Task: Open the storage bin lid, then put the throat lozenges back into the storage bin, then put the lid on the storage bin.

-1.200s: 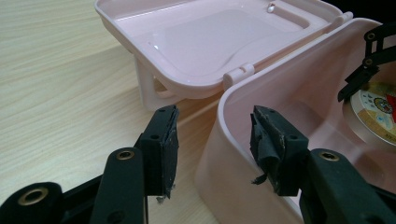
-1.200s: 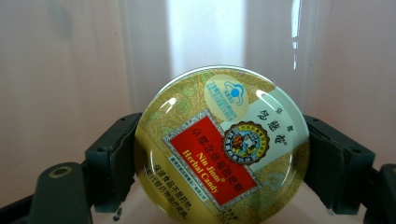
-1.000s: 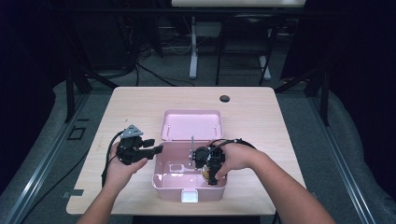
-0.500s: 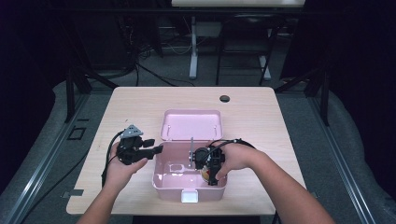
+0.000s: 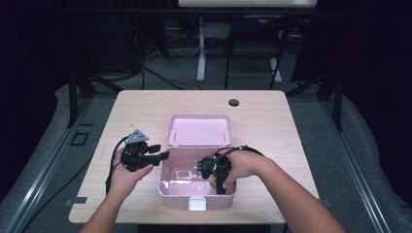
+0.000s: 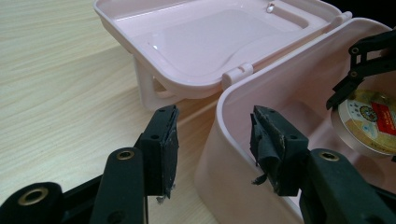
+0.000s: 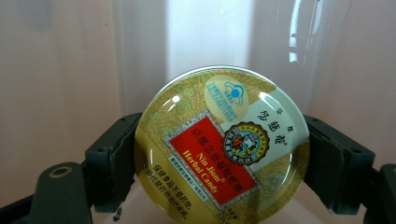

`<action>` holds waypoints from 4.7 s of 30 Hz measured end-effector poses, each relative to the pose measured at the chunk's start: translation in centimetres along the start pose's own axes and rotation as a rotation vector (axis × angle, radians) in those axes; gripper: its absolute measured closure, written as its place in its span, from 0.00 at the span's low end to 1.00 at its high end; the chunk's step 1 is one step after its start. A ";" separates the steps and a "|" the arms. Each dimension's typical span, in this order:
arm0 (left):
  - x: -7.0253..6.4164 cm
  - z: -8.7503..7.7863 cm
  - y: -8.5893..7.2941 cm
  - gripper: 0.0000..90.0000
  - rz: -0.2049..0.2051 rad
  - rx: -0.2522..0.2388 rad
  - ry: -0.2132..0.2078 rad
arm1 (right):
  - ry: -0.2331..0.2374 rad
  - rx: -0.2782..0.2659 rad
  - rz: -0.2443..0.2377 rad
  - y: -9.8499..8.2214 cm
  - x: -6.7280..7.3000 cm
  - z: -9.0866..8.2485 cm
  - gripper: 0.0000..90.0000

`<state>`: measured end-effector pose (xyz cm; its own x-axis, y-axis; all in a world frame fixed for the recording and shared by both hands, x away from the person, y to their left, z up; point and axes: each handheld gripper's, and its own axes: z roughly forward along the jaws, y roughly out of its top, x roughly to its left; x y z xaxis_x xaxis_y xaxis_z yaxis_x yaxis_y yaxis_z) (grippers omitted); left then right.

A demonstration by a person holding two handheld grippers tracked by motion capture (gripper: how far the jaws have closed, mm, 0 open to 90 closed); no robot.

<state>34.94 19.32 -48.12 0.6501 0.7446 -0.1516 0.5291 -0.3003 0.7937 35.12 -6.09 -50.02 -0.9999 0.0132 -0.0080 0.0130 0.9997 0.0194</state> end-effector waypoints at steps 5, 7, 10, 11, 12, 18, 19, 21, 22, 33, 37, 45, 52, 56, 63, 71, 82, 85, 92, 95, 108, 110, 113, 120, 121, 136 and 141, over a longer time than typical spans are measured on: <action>0.0 0.0 0.0 0.57 0.001 0.002 -0.003 | -0.008 -0.001 -0.008 0.0 -0.1 0.2 0.22; 0.0 0.0 0.0 0.57 -0.001 0.003 -0.002 | -0.008 -0.002 -0.007 0.1 0.0 0.4 0.22; 0.0 0.0 0.0 0.57 -0.001 0.004 -0.002 | -0.010 0.002 -0.011 0.1 0.0 0.6 0.22; 0.0 0.0 0.0 0.57 -0.002 0.004 -0.002 | -0.007 0.007 -0.011 0.1 0.0 0.7 0.22; 0.0 0.0 0.0 0.57 -0.002 0.004 -0.003 | -0.007 0.013 -0.012 0.2 0.0 0.7 0.22; 0.0 0.0 0.0 0.57 -0.003 0.004 -0.002 | -0.005 0.022 -0.006 0.2 -0.1 1.1 0.22; 0.0 0.0 0.0 0.57 -0.002 0.004 -0.002 | -0.006 0.023 -0.006 0.2 -0.1 1.2 0.22; 0.0 0.0 0.0 0.57 -0.003 0.003 -0.003 | -0.009 0.027 -0.001 0.2 -0.2 1.3 0.22; 0.0 0.0 0.0 0.57 -0.002 0.003 -0.002 | -0.009 0.027 -0.002 0.2 -0.3 1.4 0.22; -0.1 0.0 0.0 0.57 0.000 0.006 -0.004 | -0.006 0.034 0.016 0.2 -0.5 1.7 0.22; -0.1 0.0 0.0 0.57 0.001 0.005 -0.004 | 0.002 0.041 0.025 0.2 -0.5 1.9 0.22; -0.1 0.1 -0.1 0.56 -0.002 0.002 -0.001 | 0.007 0.052 0.030 0.3 -0.6 2.1 0.22; -0.1 0.1 -0.1 0.56 0.000 0.002 -0.003 | 0.004 0.061 0.036 0.3 -0.7 2.1 0.21; -0.1 0.1 -0.1 0.56 0.000 0.002 -0.004 | 0.002 0.061 0.039 0.4 -0.8 2.0 0.16; -0.1 0.1 -0.1 0.56 -0.001 0.002 -0.003 | 0.001 0.036 0.053 0.2 -0.8 1.4 0.17; -0.2 0.0 0.0 0.55 0.000 -0.001 0.003 | -0.005 0.017 0.054 0.2 -0.6 0.7 0.19; -0.4 -0.1 0.2 0.46 -0.002 0.007 -0.024 | -0.013 -0.087 0.101 -0.5 -0.3 -2.7 0.24; -0.5 0.0 0.2 0.40 -0.004 0.010 -0.029 | -0.036 -0.100 0.115 -0.7 -0.2 -3.6 0.23; -1.0 -0.1 0.5 0.29 0.021 0.025 -0.055 | -0.031 -0.144 0.128 -1.0 0.2 -5.2 0.15; -1.1 -0.2 0.6 0.26 0.024 0.016 -0.061 | -0.021 -0.160 0.136 -1.3 0.1 -5.6 0.13; -0.8 -0.8 0.6 0.38 0.026 -0.007 -0.027 | -0.096 -0.253 0.226 -3.0 -0.8 -7.2 0.37; -0.8 -0.9 0.6 0.41 0.026 -0.013 -0.024 | -0.097 -0.274 0.247 -3.3 -1.0 -7.5 0.42; -0.8 -1.1 0.6 0.48 0.034 -0.021 -0.037 | -0.134 -0.307 0.269 -3.8 -1.2 -7.7 0.44; -0.8 -1.3 0.6 0.51 0.044 -0.039 -0.018 | -0.148 -0.331 0.339 -4.7 -1.9 -8.0 0.52; -0.8 -1.4 0.6 0.51 0.037 -0.050 -0.017 | -0.150 -0.334 0.349 -4.9 -2.0 -8.0 0.52; -0.3 -2.0 0.6 0.55 0.026 -0.072 -0.015 | -0.145 -0.407 0.455 -5.8 -3.3 -8.3 0.55; -0.3 -2.1 0.5 0.60 0.027 -0.059 -0.002 | -0.155 -0.437 0.474 -6.0 -3.5 -8.4 0.55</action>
<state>33.87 20.19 -46.48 0.6649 0.7353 -0.1310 0.4780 -0.2842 0.8311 38.49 -12.32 -41.75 -0.8737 0.4847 -0.0422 0.4137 0.7857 0.4599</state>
